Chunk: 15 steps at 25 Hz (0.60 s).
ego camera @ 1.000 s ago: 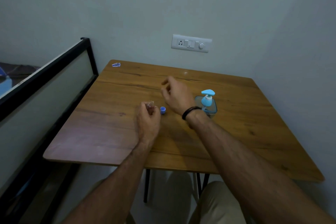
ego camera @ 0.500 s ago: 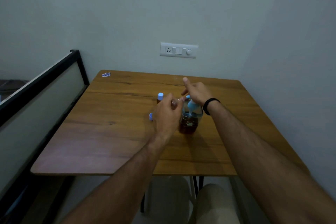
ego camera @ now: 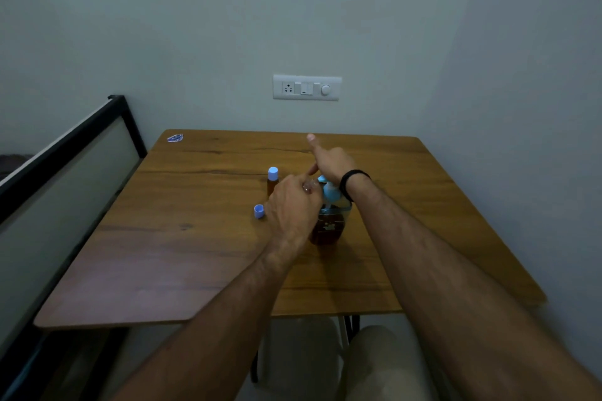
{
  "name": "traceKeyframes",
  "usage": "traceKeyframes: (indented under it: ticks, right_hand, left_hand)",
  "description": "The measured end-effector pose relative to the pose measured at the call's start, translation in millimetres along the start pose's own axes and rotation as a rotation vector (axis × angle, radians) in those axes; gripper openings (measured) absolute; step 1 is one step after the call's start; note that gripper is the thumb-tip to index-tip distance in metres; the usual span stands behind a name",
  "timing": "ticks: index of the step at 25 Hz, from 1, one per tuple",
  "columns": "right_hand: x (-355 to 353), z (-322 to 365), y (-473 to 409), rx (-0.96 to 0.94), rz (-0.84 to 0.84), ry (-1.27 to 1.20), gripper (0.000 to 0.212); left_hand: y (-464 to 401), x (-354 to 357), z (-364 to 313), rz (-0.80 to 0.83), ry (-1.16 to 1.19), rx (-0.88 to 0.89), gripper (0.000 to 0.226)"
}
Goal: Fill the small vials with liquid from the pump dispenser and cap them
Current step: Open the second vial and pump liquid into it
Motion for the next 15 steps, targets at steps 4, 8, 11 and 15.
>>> traceKeyframes:
  ticks: [4, 8, 11, 15]
  right_hand:
    - [3.3, -3.9, -5.7, -0.022, -0.034, 0.008, 0.075]
    - [2.6, -2.7, -11.6, -0.042, -0.128, 0.05, 0.07]
    - [1.1, -2.1, -6.9, -0.017, -0.087, 0.059, 0.08]
    - [2.6, -1.0, 5.3, 0.08, 0.15, -0.052, 0.088]
  left_hand:
    - [-0.4, 4.2, -3.9, 0.007, 0.029, 0.009, 0.02]
    - [1.4, 6.5, -4.0, -0.007, 0.005, 0.017, 0.022]
    - [4.9, 4.9, -2.2, -0.014, 0.005, 0.005, 0.02]
    - [6.3, -3.8, -6.7, -0.017, -0.057, 0.035, 0.025]
Point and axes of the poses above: each hand's wrist, its own y-axis away from the middle knuckle, its own x-axis out of the palm, z = x × y, the point moved 6 cm from there along -y, towards the middle knuckle, and after that the axes turned 3 degrees about -z, right-handed, at the moved point
